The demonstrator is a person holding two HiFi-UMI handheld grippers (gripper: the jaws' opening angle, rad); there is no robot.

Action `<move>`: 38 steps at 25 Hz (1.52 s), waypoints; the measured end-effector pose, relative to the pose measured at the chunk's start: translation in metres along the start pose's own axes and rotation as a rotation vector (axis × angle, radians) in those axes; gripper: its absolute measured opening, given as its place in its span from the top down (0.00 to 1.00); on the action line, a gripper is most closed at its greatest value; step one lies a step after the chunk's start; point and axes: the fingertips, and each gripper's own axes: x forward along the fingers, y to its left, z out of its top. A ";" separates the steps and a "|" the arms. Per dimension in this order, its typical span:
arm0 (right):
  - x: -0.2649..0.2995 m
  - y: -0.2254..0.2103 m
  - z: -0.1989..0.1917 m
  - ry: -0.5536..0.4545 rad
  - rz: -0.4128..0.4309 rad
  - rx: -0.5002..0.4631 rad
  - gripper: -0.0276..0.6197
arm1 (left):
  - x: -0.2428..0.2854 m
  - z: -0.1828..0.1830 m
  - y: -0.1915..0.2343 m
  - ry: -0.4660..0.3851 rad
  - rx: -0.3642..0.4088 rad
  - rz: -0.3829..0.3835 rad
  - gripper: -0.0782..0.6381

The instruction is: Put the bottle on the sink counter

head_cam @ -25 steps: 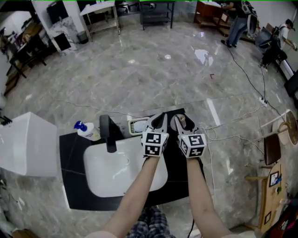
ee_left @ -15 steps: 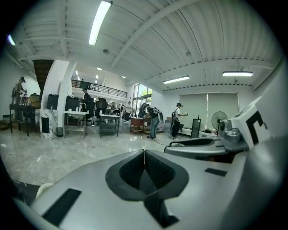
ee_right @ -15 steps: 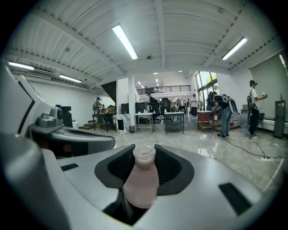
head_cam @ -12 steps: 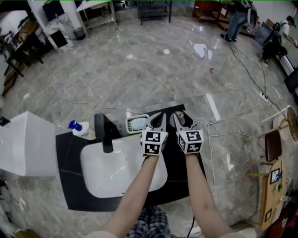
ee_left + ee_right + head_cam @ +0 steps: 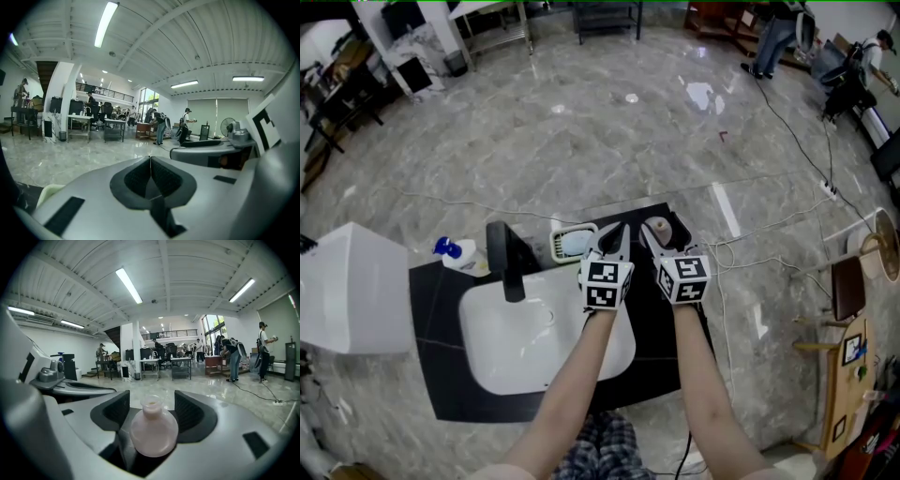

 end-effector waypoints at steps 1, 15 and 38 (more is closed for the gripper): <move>-0.001 0.001 -0.001 0.003 0.000 0.004 0.49 | -0.001 -0.001 0.001 0.001 -0.002 0.002 0.85; -0.044 0.006 0.039 -0.037 -0.034 0.011 0.60 | -0.039 0.046 -0.007 -0.051 0.004 0.003 0.85; -0.278 0.154 0.210 -0.255 -0.023 -0.014 0.93 | -0.389 0.191 0.024 -0.236 0.095 0.107 0.85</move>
